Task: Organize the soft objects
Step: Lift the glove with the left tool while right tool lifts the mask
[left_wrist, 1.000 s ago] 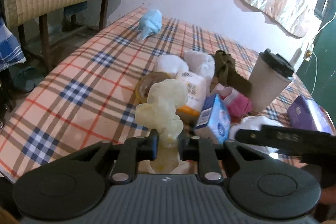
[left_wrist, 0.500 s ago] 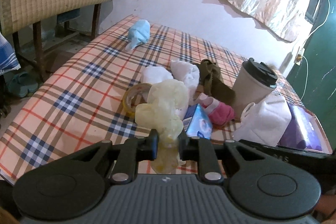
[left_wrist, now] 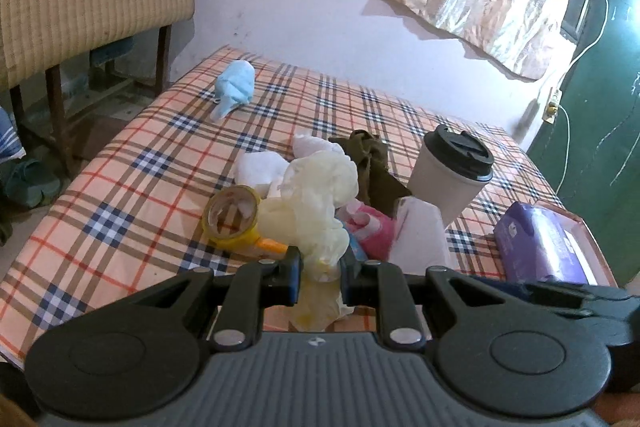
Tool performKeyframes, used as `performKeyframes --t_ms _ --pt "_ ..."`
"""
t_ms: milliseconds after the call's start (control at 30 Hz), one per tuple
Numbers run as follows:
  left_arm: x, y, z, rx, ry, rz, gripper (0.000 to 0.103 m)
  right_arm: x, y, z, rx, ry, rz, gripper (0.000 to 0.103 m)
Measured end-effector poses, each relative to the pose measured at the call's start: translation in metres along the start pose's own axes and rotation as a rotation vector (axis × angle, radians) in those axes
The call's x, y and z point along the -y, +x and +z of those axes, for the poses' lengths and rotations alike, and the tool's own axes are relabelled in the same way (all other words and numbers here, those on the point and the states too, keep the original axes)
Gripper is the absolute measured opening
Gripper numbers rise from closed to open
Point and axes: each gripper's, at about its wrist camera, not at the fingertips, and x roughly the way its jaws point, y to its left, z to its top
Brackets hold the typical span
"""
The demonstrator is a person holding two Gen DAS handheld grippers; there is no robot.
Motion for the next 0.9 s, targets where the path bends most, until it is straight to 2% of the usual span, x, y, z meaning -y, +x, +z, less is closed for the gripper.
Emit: performKeyframes --t_ms 33,67,100,233,400,600,700,767,800,833,900 --pt "0.000 0.000 -0.001 -0.002 0.001 0.002 0.021 0.002 0.001 -0.004 -0.012 0.012 0.000 0.073" --pt "-0.001 0.000 -0.002 -0.004 0.000 0.003 0.021 0.002 0.002 -0.007 -0.017 0.019 -0.006 0.083" --pt "-0.002 0.000 -0.003 -0.007 -0.003 0.003 0.021 0.002 0.004 -0.008 -0.010 0.015 -0.009 0.088" --pt "-0.004 0.002 -0.005 -0.014 -0.020 -0.002 0.021 0.002 0.022 -0.004 -0.028 0.020 -0.044 0.089" --pt "-0.005 0.000 -0.004 -0.010 -0.022 0.006 0.021 -0.007 0.046 0.003 -0.058 0.021 -0.010 0.090" --pt "-0.010 0.001 -0.006 -0.013 -0.036 0.016 0.021 -0.002 0.061 0.008 -0.073 0.146 0.090 0.092" --pt "-0.011 0.001 -0.006 -0.015 -0.040 0.015 0.021 0.000 0.072 0.011 -0.079 0.173 0.093 0.094" --pt "-0.011 0.001 -0.006 -0.013 -0.037 0.017 0.021 0.000 0.068 0.011 -0.046 0.181 0.105 0.079" --pt "-0.012 0.000 -0.005 -0.011 -0.037 0.017 0.021 0.000 0.065 0.012 -0.037 0.176 0.101 0.067" --pt "-0.012 0.000 -0.005 -0.008 -0.038 0.017 0.021 -0.001 0.060 0.014 -0.027 0.165 0.097 0.062" --pt "-0.012 0.001 -0.003 -0.006 -0.040 0.017 0.021 -0.003 0.052 0.015 -0.009 0.137 0.083 0.057"
